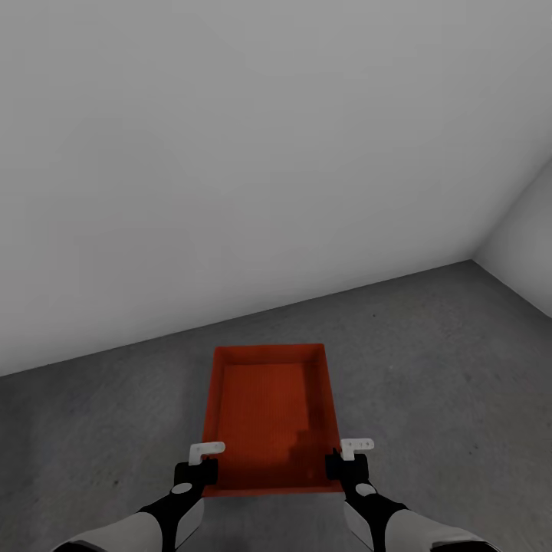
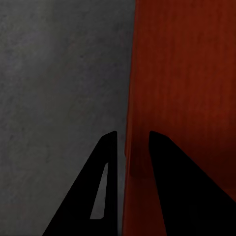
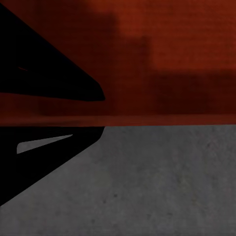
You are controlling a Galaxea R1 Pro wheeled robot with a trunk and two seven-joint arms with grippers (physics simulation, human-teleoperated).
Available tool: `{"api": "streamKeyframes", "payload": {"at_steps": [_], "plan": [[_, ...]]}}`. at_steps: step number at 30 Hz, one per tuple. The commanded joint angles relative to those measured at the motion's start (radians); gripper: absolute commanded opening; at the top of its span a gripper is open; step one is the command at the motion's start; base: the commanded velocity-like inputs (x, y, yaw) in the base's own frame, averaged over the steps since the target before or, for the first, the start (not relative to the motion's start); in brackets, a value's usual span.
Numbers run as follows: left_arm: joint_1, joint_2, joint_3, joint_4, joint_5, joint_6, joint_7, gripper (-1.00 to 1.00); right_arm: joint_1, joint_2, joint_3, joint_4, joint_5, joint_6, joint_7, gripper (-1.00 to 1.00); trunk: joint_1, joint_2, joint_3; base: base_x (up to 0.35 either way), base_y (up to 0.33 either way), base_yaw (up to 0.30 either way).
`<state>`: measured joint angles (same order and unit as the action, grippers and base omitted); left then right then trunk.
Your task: Move the two storage containers from the living room to the garage. In the garage, place one container on the floor and stack the other container on top of it (either order is fine).
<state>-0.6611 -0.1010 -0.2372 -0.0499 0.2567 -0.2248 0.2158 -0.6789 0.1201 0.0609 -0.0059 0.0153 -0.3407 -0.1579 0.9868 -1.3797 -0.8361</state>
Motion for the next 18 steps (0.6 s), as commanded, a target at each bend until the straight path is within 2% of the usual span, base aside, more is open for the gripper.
{"api": "streamKeyframes", "payload": {"at_steps": [1, 18], "plan": [[0.000, 0.000, -0.019, -0.001, 0.006, -0.065, 0.019, -1.00, -0.001, 0.027, -0.056, 0.004, -0.037, -0.008, -0.009, -1.00, 0.000, 0.000, -0.001, 0.000, 0.000, 0.000], [0.000, 0.000, -0.019, -0.001, 0.005, -0.065, 0.019, -1.00, -0.001, 0.026, -0.057, 0.004, -0.037, -0.006, -0.009, -1.00, 0.000, 0.000, -0.001, 0.000, 0.000, 0.000]]}}
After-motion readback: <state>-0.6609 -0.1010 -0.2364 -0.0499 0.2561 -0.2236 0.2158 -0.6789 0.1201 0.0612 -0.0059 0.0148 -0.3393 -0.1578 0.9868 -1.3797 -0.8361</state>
